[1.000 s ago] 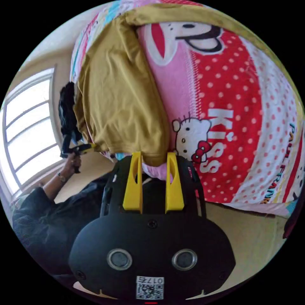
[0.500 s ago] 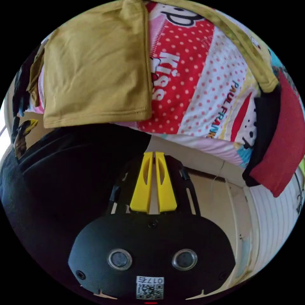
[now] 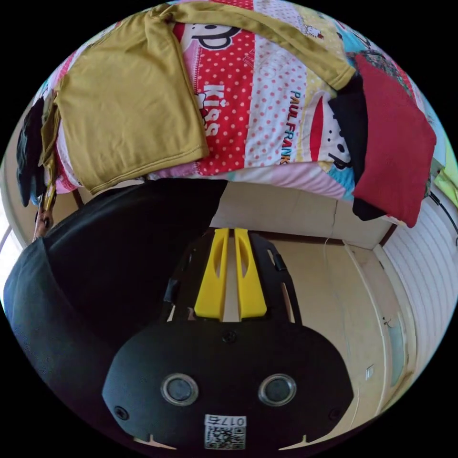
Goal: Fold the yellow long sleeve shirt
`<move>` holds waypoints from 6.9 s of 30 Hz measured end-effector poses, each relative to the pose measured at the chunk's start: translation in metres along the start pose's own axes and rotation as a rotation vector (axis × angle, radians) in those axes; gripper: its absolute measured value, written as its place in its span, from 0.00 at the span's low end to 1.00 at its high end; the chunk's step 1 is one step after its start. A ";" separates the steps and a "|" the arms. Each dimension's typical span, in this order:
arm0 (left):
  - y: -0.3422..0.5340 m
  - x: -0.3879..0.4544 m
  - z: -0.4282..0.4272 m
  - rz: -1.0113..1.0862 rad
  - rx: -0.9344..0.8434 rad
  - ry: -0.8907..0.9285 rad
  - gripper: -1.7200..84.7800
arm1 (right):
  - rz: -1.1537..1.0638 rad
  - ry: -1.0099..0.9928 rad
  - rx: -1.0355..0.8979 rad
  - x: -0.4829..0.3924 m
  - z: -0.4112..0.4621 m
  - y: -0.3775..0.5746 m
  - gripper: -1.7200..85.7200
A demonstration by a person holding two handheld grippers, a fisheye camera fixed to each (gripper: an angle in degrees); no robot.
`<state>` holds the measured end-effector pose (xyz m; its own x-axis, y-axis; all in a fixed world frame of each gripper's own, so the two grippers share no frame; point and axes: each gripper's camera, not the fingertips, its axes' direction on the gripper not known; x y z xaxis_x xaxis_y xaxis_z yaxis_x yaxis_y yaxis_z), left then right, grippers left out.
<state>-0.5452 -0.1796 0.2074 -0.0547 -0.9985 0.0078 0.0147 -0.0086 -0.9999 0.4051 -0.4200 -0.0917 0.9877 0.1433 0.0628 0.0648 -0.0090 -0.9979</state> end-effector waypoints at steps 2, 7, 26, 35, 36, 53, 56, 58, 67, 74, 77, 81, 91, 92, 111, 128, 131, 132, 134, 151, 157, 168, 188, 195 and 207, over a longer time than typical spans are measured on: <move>0.019 -0.009 -0.056 0.080 0.113 -0.066 0.07 | -0.013 0.009 0.003 -0.012 -0.005 -0.001 0.05; 0.058 -0.088 -0.133 -0.070 0.376 -0.174 0.11 | -0.040 0.044 0.005 -0.042 -0.008 0.000 0.05; 0.098 -0.251 -0.067 -0.331 0.483 0.628 0.06 | 0.022 0.097 0.025 -0.028 -0.014 0.035 0.03; 0.190 0.057 -0.080 0.732 0.266 0.282 0.06 | 0.198 -0.131 0.006 0.064 0.053 0.065 0.03; 0.201 0.079 -0.070 0.792 0.243 0.259 0.06 | 0.214 -0.156 0.008 0.077 0.058 0.066 0.03; 0.436 0.095 0.345 0.945 -0.426 -0.232 0.15 | 0.269 -0.789 0.407 0.207 0.035 0.027 0.06; 0.440 0.047 0.333 0.803 -0.440 -0.312 0.15 | 0.338 -1.156 0.555 0.237 0.033 0.005 0.08; 0.448 0.031 0.319 0.770 -0.422 -0.371 0.15 | 0.393 -1.369 0.635 0.252 0.035 -0.014 0.10; 0.513 0.003 0.268 0.677 -0.296 -0.593 0.14 | 0.961 -1.827 0.901 0.299 0.092 -0.092 0.14; 0.532 -0.025 0.251 0.517 -0.210 -0.566 0.14 | 0.899 -1.915 1.118 0.322 0.058 -0.106 0.07; 0.534 -0.031 0.254 0.482 -0.199 -0.536 0.14 | 0.916 -1.700 1.056 0.329 0.045 -0.087 0.09; 0.537 -0.032 0.263 0.458 -0.201 -0.517 0.14 | 0.930 -1.534 0.905 0.326 0.065 -0.081 0.12; 0.529 -0.019 0.241 0.463 -0.180 -0.571 0.14 | 1.015 -1.579 1.055 0.328 0.102 -0.102 0.09; 0.524 -0.021 0.233 0.448 -0.172 -0.561 0.14 | 0.990 -1.675 1.071 0.323 0.102 -0.102 0.08; 0.397 -0.054 0.092 0.295 -0.105 -0.392 0.14 | -0.117 -1.157 1.331 0.196 -0.181 -0.098 0.06; 0.191 -0.066 0.142 0.424 -0.497 -0.525 0.17 | -0.370 -0.885 0.642 -0.066 0.003 -0.179 0.13; 0.171 -0.075 0.160 0.429 -0.613 -0.520 0.19 | -0.210 -0.595 0.489 -0.010 0.040 -0.145 0.15; 0.168 -0.076 0.164 0.434 -0.629 -0.528 0.19 | -0.186 -0.502 0.407 0.002 0.057 -0.137 0.16; 0.158 -0.082 0.180 0.442 -0.677 -0.551 0.21 | -0.188 -0.420 0.293 0.012 0.083 -0.131 0.17; 0.167 -0.052 0.173 0.291 -0.714 -0.427 0.07 | -0.482 -0.392 0.017 0.010 0.096 -0.135 0.06; 0.270 -0.040 0.106 0.168 -0.680 -0.325 0.07 | -0.528 -0.443 -0.099 0.060 0.086 -0.065 0.06; 0.207 0.118 0.141 0.285 -0.431 0.063 0.07 | -0.412 -1.308 0.380 0.139 -0.047 -0.178 0.06; 0.233 -0.002 0.276 0.057 -0.191 -0.330 0.13 | -0.525 -0.219 0.557 0.005 -0.047 -0.238 0.06; 0.319 0.131 0.296 0.508 -0.167 -0.308 0.08 | -0.395 0.035 0.483 0.023 -0.019 -0.233 0.03; 0.537 0.177 0.491 1.087 -0.793 -0.545 0.14 | -0.039 -0.747 0.265 0.222 0.077 -0.162 0.03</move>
<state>-0.0563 -0.3875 -0.3206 0.0053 -0.3894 -0.9210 -0.7545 0.6029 -0.2593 0.6026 -0.3110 0.0826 0.6224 0.7655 0.1631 -0.0311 0.2324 -0.9721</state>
